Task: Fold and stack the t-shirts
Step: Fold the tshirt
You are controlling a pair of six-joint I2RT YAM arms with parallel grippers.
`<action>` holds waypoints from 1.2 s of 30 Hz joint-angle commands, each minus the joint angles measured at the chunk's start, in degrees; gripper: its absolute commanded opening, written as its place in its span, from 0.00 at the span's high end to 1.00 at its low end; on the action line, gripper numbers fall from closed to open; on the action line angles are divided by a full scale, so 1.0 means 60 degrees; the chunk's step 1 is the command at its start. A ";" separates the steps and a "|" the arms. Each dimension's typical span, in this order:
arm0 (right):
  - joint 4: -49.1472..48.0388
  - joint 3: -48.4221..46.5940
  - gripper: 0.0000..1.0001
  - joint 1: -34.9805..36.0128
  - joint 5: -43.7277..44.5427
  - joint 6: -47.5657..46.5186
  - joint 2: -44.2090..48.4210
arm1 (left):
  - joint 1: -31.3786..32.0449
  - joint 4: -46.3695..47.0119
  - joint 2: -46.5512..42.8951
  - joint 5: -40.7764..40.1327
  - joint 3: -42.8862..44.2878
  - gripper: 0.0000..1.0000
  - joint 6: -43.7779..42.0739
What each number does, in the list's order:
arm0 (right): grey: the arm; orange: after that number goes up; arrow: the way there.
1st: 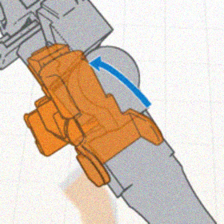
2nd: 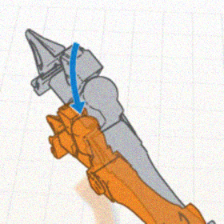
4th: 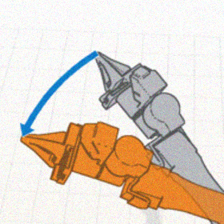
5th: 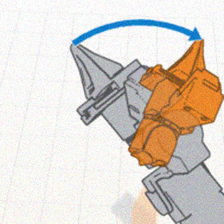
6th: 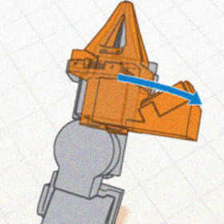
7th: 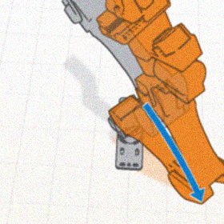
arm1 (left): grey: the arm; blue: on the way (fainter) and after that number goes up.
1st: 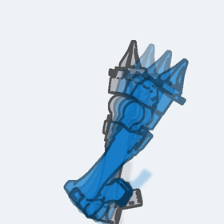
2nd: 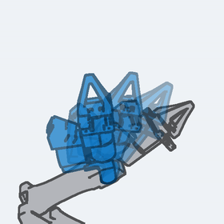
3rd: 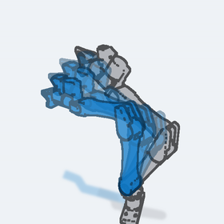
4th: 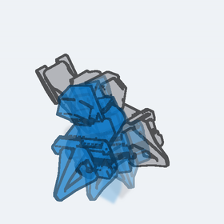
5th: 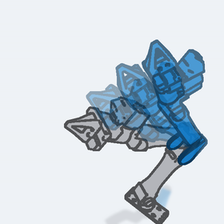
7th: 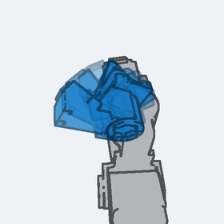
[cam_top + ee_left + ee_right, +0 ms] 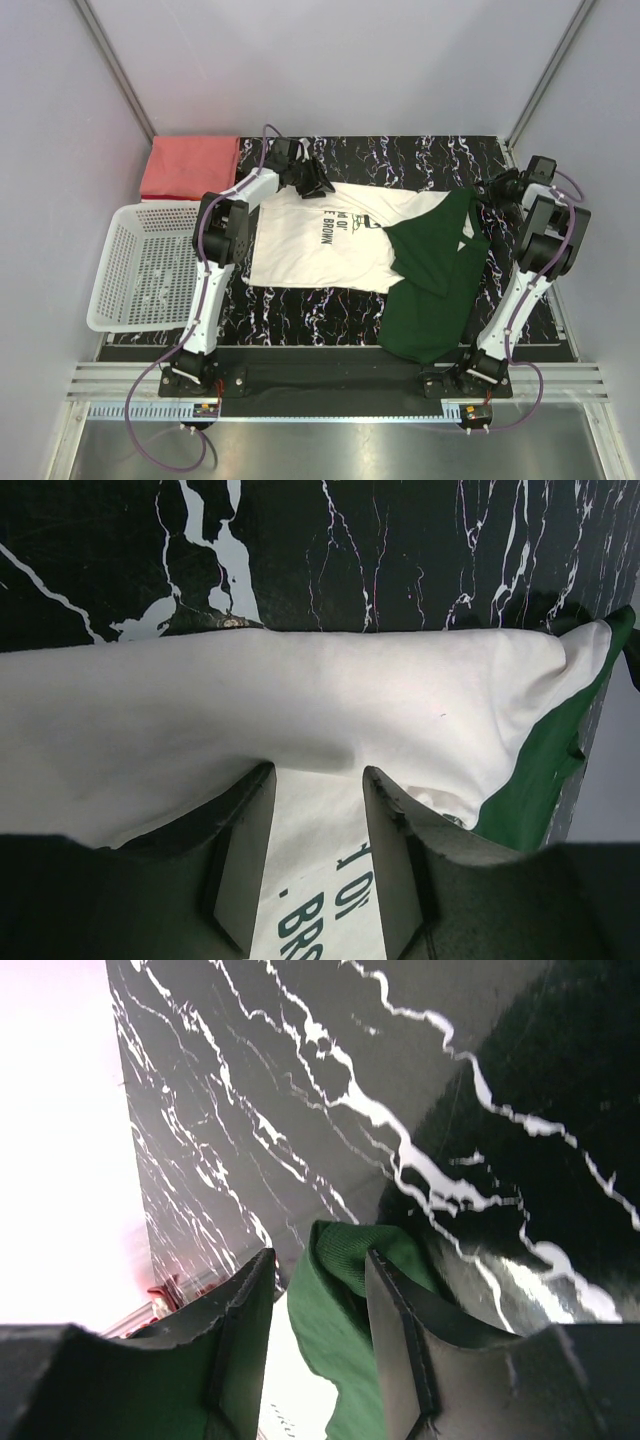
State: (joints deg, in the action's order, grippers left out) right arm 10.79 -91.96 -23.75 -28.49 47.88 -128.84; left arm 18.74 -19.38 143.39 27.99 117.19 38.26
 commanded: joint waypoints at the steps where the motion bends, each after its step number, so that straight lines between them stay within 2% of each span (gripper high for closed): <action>1: -0.0011 -0.0522 0.52 -0.0026 -0.0261 0.0238 -0.0250 | -0.0048 0.0475 -0.0080 0.0023 -0.0151 0.53 0.0083; 8: 0.0487 -0.0961 0.57 -0.0026 0.0061 0.0150 -0.0835 | -0.0120 0.0461 -0.0095 -0.0138 -0.0253 0.53 0.0141; 11: 0.0867 -0.1254 0.71 -0.0026 0.0396 0.0165 -0.1026 | -0.0135 0.0461 -0.0080 -0.0153 -0.0254 0.53 0.0113; 12: 0.0955 -0.1298 0.80 -0.0026 0.0528 0.0121 -0.1042 | -0.0121 0.0461 -0.0080 -0.0182 -0.0268 0.53 0.0112; 13: 0.1058 -0.1328 1.00 -0.0026 0.0791 0.0106 -0.1057 | -0.0135 0.0461 -0.0066 -0.0211 -0.0254 0.53 0.0112; 18: 0.1000 -0.1299 1.00 -0.0026 0.1773 0.0325 -0.1071 | -0.0208 0.0475 -0.0007 -0.0372 -0.0210 0.53 0.0332; 22: -0.0023 -0.1152 1.00 -0.0026 0.2257 0.0823 -0.1115 | -0.0252 0.0519 0.0226 -0.0402 0.0068 0.53 0.0435; 27: -0.0420 -0.1328 1.00 -0.0026 0.2916 0.1307 -0.1247 | -0.0326 0.0534 0.0447 -0.0490 0.0346 0.53 0.0566; 33: -0.1709 -0.1240 1.00 -0.0012 0.2698 0.2156 -0.1481 | -0.0428 0.1016 0.0754 -0.0388 0.0814 0.52 0.0903; 36: -0.2442 -0.1678 1.00 0.0017 0.2507 0.2230 -0.1788 | -0.0428 0.1456 0.0799 -0.0080 0.1093 0.52 0.1035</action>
State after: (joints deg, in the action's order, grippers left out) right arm 2.83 -98.61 -22.83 -16.80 58.39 -136.77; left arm 17.23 -14.41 146.89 27.90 120.81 43.64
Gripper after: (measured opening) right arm 0.011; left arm 0.477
